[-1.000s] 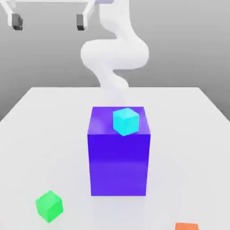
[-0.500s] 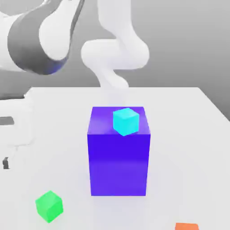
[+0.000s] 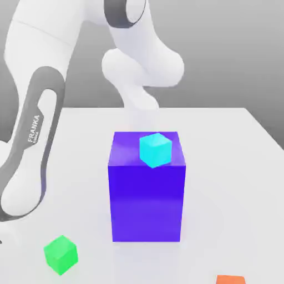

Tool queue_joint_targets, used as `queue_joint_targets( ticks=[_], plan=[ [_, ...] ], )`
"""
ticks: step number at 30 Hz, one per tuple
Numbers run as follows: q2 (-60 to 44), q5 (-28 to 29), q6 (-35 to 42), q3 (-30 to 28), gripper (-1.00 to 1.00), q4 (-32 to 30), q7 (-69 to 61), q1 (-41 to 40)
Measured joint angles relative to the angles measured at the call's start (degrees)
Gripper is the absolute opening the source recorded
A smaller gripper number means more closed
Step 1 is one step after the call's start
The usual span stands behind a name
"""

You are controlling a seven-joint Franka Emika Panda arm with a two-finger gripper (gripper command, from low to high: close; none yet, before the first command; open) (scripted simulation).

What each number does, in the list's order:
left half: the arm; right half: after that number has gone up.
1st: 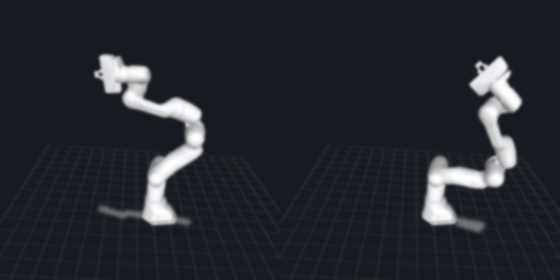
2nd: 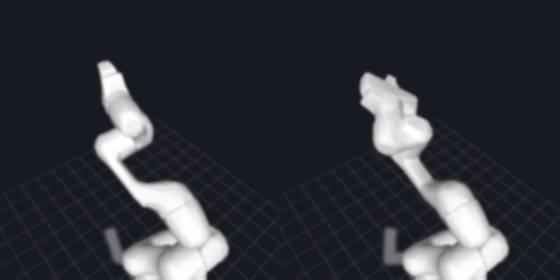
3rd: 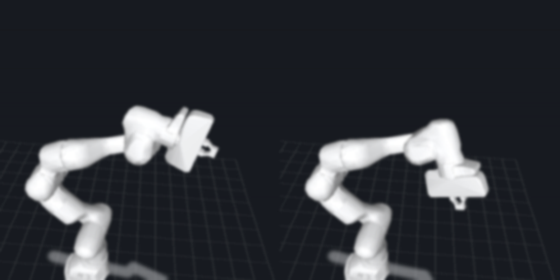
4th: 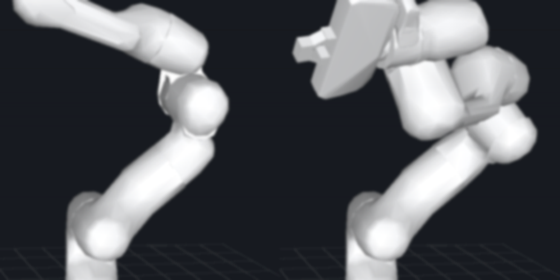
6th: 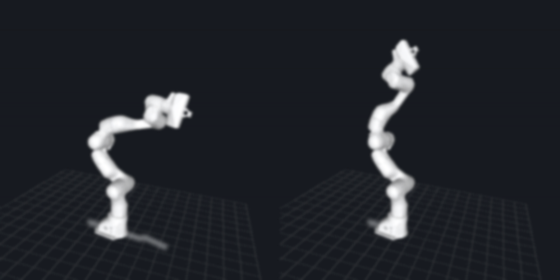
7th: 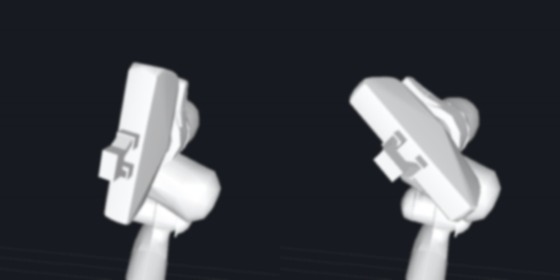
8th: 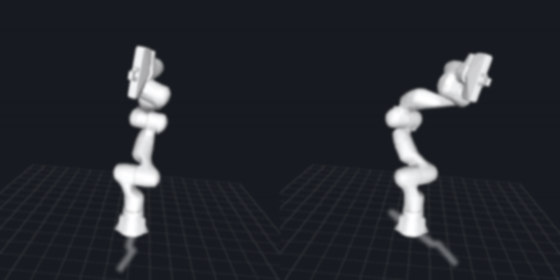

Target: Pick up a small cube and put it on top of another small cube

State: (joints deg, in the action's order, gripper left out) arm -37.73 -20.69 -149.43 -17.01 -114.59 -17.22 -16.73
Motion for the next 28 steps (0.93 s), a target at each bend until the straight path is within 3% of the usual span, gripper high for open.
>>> queue_joint_targets(
  ticks=[3,7,18,24,25,28],
  plan=[
    [-0.2,-0.1,-0.1,0.1,-1.00,0.1,-0.1,-0.1],
    [6.8,3.2,4.4,-2.7,-1.00,-2.3,1.3,2.3],
    [28.0,16.7,1.2,1.3,-1.00,-24.3,-20.3,8.7],
    [22.9,12.9,-7.0,4.9,-1.00,-27.5,-28.4,7.8],
    [21.6,12.2,-8.1,5.4,1.00,-27.4,-29.0,7.5],
    [21.6,12.2,-8.1,5.4,1.00,-27.4,-29.0,7.5]
  ],
)
